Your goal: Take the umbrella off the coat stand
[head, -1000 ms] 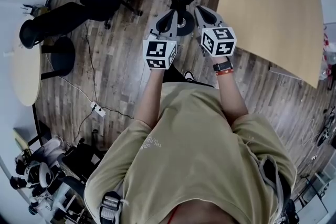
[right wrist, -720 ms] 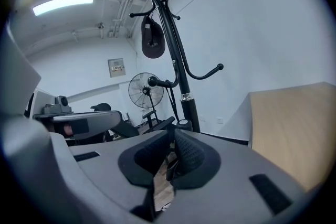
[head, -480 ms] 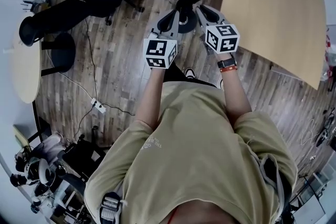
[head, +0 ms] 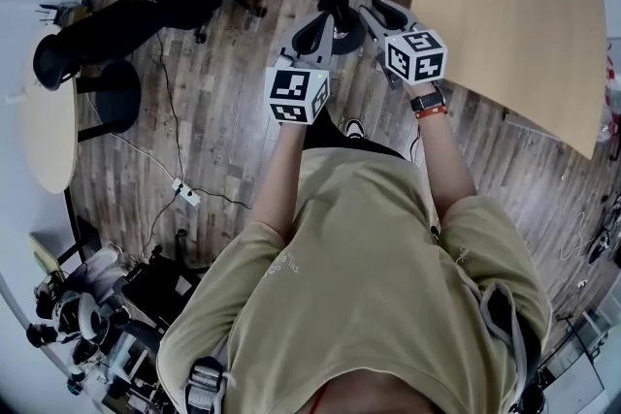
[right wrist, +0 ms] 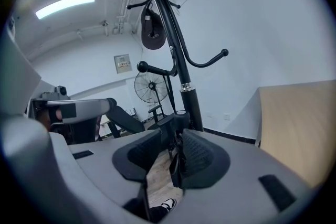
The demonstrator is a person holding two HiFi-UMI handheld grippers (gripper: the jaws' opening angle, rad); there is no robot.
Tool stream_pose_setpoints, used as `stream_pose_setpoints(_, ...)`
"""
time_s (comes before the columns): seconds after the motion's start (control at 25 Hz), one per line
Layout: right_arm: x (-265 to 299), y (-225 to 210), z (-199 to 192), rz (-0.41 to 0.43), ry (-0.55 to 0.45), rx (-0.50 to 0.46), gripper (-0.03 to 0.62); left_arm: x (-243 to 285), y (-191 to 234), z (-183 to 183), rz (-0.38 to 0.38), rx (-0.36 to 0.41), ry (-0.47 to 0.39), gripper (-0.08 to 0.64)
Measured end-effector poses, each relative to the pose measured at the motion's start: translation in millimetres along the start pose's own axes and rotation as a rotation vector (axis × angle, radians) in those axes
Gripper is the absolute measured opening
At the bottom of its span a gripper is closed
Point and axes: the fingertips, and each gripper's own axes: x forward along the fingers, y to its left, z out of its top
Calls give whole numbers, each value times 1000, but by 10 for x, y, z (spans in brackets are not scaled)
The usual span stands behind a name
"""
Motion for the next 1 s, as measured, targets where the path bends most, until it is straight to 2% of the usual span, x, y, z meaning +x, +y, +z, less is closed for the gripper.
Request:
stream_pose_setpoints(0.08, 47, 5, -8, 17, 13, -27, 153, -4, 0, 2, -3, 2, 4, 25)
stream_pose_setpoints(0.28, 145, -51, -14, 54, 32, -71, 184, 3, -8, -17, -10, 7, 14, 25)
stream_pose_setpoints(0.6, 331, -121, 1, 147, 61, -138, 284, 14, 3, -41, -19, 10, 28, 25)
stream_pose_setpoints(0.84, 525, -197, 20, 200, 56, -183, 289, 34, -25, -86, -29, 20, 47, 23)
stream_pose_setpoints(1.0, 584, -231, 22, 255, 35, -172, 291, 17, -35, -127, -25, 40, 60, 25)
